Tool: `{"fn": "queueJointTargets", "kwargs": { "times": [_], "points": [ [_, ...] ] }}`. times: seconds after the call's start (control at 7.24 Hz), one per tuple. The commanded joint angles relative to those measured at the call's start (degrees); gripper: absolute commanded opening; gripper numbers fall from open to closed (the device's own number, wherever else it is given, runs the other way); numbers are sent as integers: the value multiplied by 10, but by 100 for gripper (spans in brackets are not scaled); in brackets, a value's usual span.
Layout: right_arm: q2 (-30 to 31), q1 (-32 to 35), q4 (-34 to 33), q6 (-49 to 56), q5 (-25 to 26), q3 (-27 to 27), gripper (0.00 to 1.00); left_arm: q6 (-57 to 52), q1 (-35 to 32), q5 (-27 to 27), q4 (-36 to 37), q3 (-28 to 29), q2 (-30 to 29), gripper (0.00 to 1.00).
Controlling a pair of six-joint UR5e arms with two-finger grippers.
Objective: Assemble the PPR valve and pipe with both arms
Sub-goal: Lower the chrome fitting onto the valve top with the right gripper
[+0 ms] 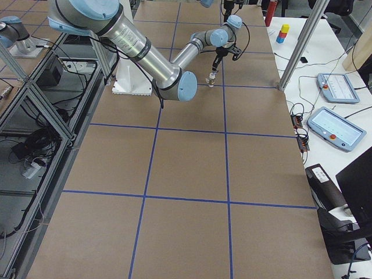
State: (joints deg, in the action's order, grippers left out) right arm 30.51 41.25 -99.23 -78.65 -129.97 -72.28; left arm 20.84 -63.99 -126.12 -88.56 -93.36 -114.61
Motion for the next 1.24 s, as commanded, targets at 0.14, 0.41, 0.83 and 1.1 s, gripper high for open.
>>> {"fn": "queueJointTargets", "kwargs": {
  "times": [0.14, 0.41, 0.83, 1.1],
  "points": [
    [2, -6, 13, -1, 1, 0, 0, 0, 0, 0, 0, 2, 0, 100],
    [3, -8, 13, -1, 1, 0, 0, 0, 0, 0, 0, 2, 0, 100],
    [6, -6, 15, 3, 1, 0, 0, 0, 0, 1, 0, 5, -1, 100],
    [7, -6, 15, 4, 1, 0, 0, 1, 0, 0, 0, 5, -1, 100]
  ]
}}
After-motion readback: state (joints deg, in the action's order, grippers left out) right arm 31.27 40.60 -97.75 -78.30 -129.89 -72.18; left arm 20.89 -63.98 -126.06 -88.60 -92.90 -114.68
